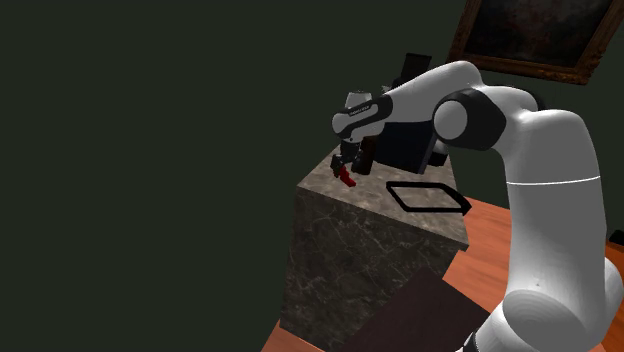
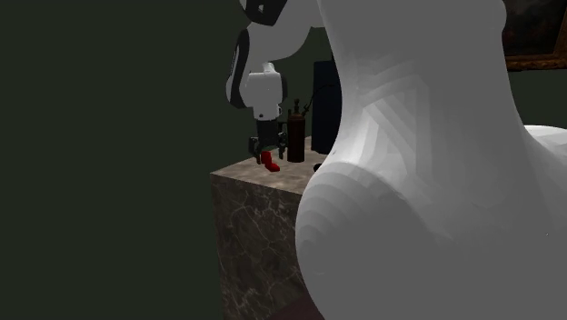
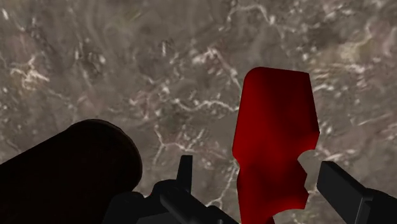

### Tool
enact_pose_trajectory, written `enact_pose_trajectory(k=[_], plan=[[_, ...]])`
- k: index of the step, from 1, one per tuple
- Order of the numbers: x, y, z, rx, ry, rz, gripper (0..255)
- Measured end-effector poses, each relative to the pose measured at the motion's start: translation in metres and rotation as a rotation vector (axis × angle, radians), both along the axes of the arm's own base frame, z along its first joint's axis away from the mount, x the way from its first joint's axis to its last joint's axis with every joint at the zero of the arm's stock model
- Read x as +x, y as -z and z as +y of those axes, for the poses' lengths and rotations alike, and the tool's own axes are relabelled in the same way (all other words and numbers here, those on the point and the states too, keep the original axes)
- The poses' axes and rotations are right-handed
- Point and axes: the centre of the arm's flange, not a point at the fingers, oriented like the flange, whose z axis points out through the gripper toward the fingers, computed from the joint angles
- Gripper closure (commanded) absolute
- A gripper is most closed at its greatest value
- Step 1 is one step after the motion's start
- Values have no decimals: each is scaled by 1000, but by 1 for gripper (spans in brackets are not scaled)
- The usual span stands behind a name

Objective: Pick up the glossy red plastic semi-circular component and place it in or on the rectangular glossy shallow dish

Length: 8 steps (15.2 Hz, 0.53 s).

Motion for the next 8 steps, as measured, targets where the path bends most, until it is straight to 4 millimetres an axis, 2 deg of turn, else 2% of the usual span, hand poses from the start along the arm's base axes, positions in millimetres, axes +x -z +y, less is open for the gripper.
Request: enact_pose_trajectory(k=[3, 4, 8], plan=[[0, 1, 0, 0, 0, 0, 0], [0, 1, 0, 0, 0, 0, 255], [0, 1, 0, 0, 0, 0, 255]])
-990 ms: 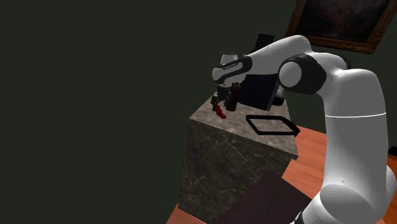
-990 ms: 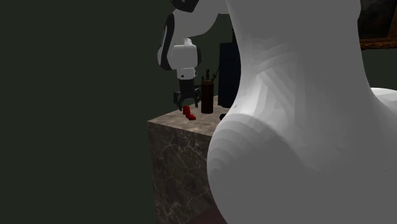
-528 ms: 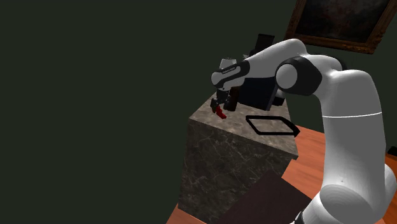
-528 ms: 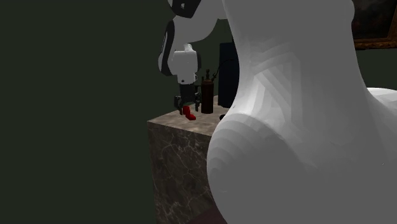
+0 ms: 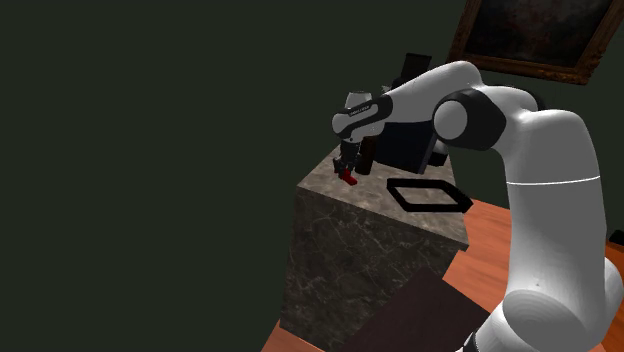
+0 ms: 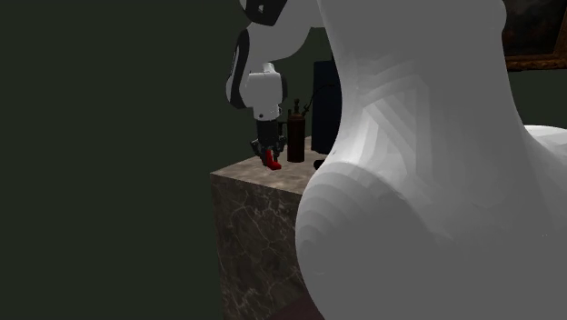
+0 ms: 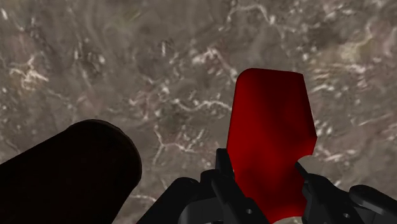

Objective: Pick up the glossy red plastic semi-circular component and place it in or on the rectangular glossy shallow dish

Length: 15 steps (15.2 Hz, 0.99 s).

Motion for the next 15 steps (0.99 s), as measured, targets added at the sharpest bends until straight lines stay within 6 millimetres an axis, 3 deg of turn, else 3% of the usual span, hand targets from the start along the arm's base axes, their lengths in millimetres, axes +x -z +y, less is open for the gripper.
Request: enact_pose_trajectory(k=[7, 15], plan=[[0, -3, 0, 0, 0, 0, 255], [-1, -43, 0, 0, 0, 0, 255]])
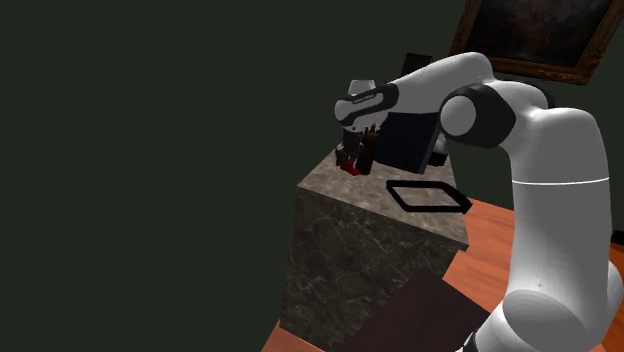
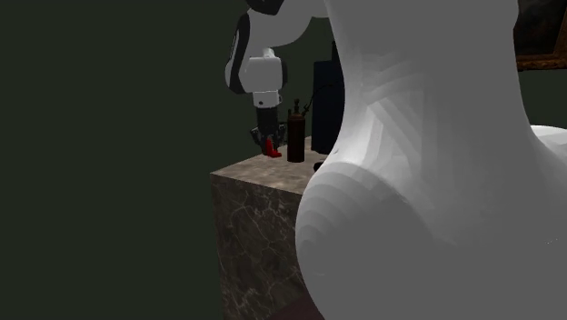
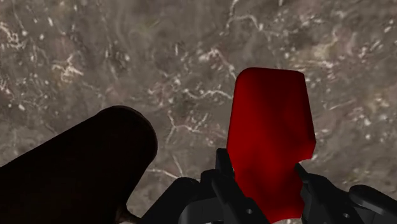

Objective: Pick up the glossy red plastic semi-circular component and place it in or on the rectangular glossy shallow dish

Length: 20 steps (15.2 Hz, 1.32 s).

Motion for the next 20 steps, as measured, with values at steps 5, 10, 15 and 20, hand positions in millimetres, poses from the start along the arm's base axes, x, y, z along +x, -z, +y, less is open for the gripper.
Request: enact_pose_trajectory(k=[5, 10, 15, 20], plan=[[1, -26, 1, 0, 0, 0, 255], [-1, -53, 1, 0, 0, 0, 255], [-4, -74, -2, 0, 0, 0, 255], [-54, -73, -37, 0, 1, 0, 255]])
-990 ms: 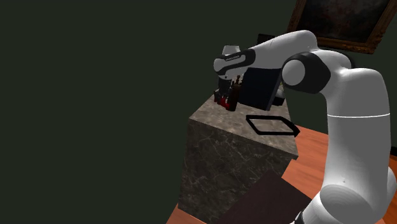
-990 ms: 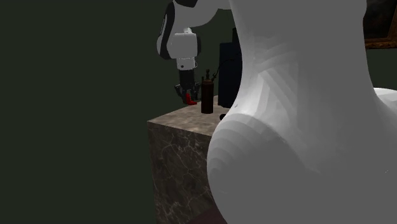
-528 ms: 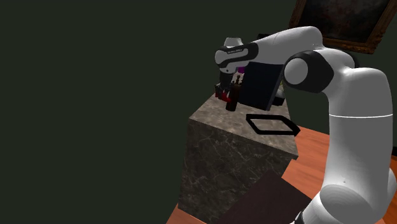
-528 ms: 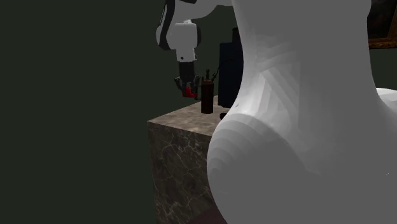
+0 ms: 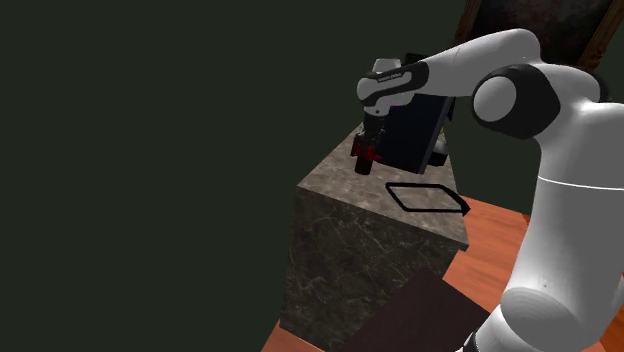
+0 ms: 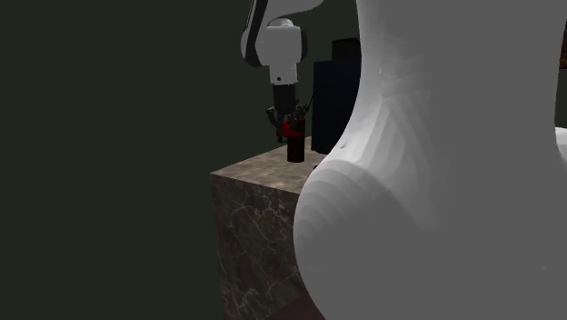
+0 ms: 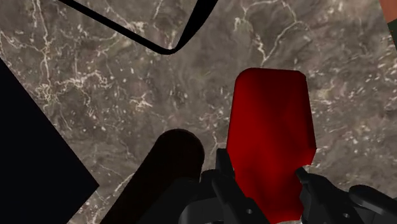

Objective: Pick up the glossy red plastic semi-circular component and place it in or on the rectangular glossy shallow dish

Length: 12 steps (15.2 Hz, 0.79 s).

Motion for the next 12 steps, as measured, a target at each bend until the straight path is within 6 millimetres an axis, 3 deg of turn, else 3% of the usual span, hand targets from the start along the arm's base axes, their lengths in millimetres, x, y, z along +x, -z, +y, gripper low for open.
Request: enact_pose_trajectory(k=[12], plan=[[-136, 1, -82, 0, 0, 0, 255]])
